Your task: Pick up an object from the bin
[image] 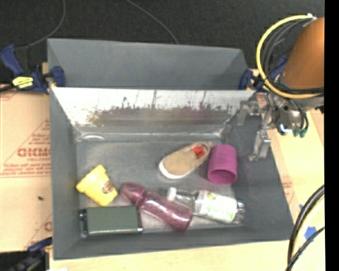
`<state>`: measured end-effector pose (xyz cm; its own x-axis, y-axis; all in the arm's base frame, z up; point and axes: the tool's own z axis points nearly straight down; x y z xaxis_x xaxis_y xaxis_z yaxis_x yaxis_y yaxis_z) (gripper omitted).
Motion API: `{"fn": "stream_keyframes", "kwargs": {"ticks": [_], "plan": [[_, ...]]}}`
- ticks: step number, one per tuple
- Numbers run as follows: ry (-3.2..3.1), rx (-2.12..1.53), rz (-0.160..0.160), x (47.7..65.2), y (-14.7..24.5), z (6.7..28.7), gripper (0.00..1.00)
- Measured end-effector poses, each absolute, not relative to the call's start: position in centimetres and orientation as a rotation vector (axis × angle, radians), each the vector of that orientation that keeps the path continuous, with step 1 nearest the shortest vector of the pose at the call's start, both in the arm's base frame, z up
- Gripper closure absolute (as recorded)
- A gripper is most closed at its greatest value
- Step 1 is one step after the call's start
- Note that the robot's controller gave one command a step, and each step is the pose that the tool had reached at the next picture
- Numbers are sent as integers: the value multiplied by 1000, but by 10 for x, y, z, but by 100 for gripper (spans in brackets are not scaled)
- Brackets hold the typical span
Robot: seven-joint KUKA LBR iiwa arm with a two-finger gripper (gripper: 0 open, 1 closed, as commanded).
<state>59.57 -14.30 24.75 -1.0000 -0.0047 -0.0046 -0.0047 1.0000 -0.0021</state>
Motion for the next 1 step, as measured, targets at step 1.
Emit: {"fn": "stream_keyframes", "kwargs": {"ticks": [1], "plan": [[3137,-8,-4,596,-143,248,0]]}}
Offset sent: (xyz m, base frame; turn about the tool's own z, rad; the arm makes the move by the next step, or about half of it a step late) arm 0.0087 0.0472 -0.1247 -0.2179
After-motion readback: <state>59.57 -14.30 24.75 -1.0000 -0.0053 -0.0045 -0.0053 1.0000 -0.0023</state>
